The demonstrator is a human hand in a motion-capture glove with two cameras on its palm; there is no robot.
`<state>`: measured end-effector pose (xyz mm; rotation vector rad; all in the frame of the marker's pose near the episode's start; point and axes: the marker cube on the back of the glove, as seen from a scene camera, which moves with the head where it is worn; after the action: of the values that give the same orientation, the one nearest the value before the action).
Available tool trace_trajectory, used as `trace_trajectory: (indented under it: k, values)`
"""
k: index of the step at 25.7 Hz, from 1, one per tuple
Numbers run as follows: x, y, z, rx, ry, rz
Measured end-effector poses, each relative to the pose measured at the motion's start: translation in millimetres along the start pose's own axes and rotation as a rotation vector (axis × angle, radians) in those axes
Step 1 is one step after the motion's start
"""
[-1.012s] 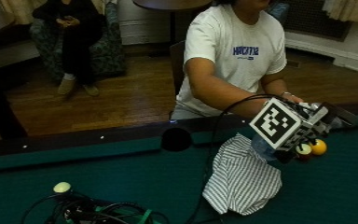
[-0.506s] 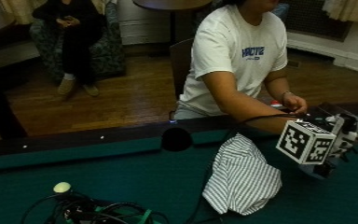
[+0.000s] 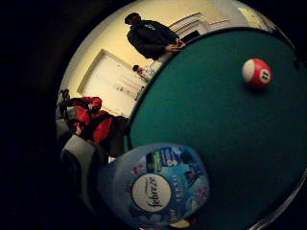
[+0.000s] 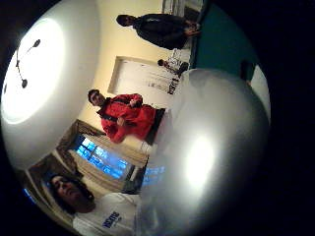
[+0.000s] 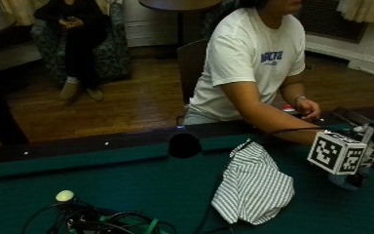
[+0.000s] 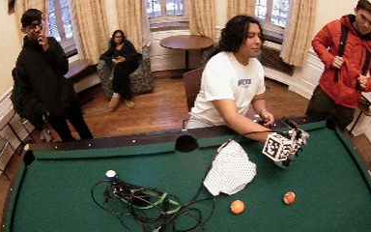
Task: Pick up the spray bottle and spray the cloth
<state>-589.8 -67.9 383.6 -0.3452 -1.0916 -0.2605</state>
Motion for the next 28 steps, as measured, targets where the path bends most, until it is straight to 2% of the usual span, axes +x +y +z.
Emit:
trace_trajectory:
  k: [12, 28]
  values:
    - [9, -15, 41, 0.016, -0.059, -0.025]
    - [14, -45, 71, -0.067, -0.106, -0.008]
